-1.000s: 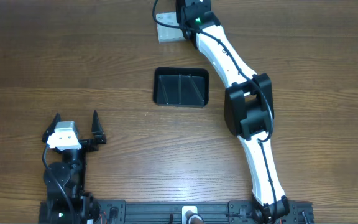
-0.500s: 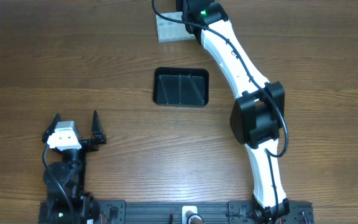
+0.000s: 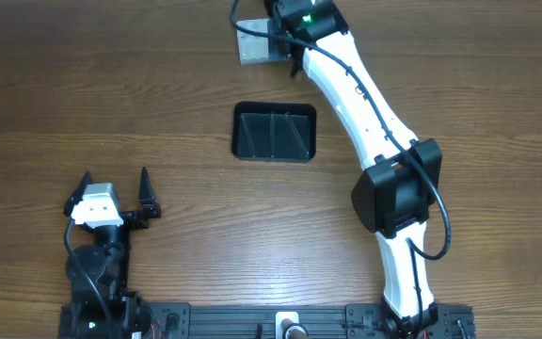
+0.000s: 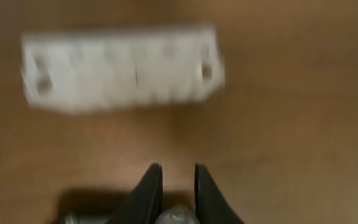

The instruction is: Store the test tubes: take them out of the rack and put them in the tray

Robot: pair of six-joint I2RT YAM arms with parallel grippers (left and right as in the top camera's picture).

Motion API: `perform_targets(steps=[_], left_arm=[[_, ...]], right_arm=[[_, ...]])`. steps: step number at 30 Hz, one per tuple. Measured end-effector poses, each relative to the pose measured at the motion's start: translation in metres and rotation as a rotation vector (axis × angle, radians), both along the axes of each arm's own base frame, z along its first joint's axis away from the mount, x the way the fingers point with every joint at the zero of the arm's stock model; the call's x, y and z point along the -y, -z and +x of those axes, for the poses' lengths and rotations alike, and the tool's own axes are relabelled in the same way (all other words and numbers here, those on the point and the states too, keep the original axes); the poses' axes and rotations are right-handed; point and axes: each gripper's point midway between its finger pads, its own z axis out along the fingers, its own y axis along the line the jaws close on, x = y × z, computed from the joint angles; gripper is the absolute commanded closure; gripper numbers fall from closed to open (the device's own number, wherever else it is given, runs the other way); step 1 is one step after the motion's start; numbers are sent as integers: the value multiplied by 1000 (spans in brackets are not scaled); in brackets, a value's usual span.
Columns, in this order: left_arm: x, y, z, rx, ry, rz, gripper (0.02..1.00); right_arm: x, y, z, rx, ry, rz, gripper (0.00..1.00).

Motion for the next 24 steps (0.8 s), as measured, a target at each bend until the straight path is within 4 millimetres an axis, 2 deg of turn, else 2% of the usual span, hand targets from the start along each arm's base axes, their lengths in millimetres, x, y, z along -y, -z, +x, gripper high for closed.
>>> perform_targets(steps=[3, 7, 17, 24], left_arm=[[0, 0, 0, 0, 0, 0, 20], [0, 0, 0, 0, 0, 0, 20], [0, 0, 0, 0, 0, 0, 20], [0, 0, 0, 0, 0, 0, 20]], right_arm=[[-3, 11, -24, -100, 11, 7, 910], [-5, 20, -45, -187, 34, 25, 912], [-4, 30, -77, -335, 56, 50, 912], [-12, 37, -88, -401, 46, 97, 917]])
